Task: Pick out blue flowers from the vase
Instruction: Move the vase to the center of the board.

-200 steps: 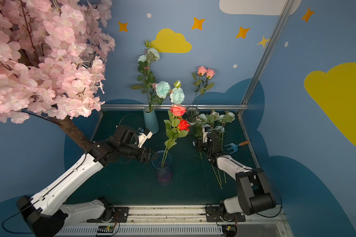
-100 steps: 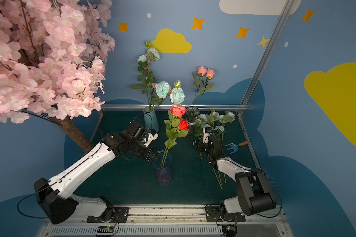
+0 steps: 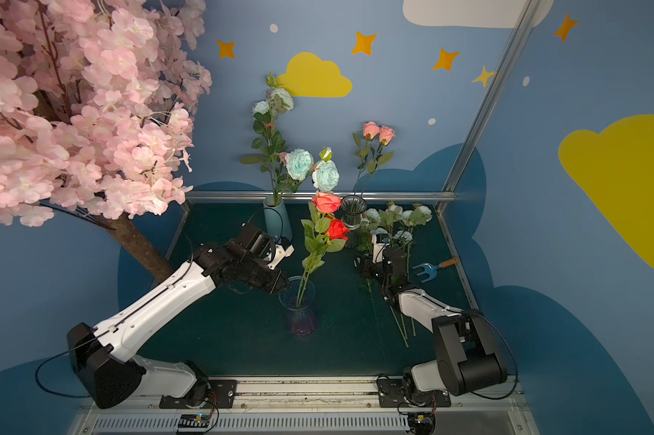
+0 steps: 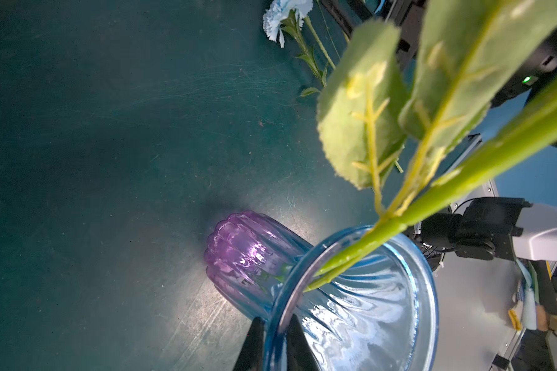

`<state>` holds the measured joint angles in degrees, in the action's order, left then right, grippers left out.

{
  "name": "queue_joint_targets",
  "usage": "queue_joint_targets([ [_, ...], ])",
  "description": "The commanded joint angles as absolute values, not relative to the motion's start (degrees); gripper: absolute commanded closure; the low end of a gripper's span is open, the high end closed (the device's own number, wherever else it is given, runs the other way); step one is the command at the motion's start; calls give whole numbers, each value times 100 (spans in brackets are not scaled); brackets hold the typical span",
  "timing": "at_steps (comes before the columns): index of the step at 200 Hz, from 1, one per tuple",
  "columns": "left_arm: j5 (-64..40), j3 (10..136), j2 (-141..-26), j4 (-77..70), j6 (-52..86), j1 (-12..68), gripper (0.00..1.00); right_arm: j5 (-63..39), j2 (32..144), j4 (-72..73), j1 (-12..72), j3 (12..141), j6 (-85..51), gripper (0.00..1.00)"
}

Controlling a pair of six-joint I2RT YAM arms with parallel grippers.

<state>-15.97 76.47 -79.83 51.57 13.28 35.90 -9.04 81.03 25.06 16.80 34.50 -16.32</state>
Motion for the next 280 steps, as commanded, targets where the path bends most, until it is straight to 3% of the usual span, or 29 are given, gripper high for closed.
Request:
queue_joint_targets([
  [1, -1722, 7494, -7989, 4951, 1277, 3578, 93, -941, 8133, 2644, 1652, 3582, -1657, 41],
  [21, -1986, 7452, -7989, 4748, 1335, 3585, 97, -941, 8145, 2645, 1652, 3579, -1659, 41],
  [80, -2332, 7686, -8034, 4412, 1424, 3586, 97, -949, 8147, 2632, 1651, 3582, -1679, 41],
  [215, -2513, 9672, -9837, 4216, 1206, 3620, 97, -853, 7515, 3401, 1636, 2923, -1642, 39],
  [280, -1614, 11233, -10852, 4726, 969, 3460, 97, -852, 7458, 3453, 1635, 2874, -1645, 36],
])
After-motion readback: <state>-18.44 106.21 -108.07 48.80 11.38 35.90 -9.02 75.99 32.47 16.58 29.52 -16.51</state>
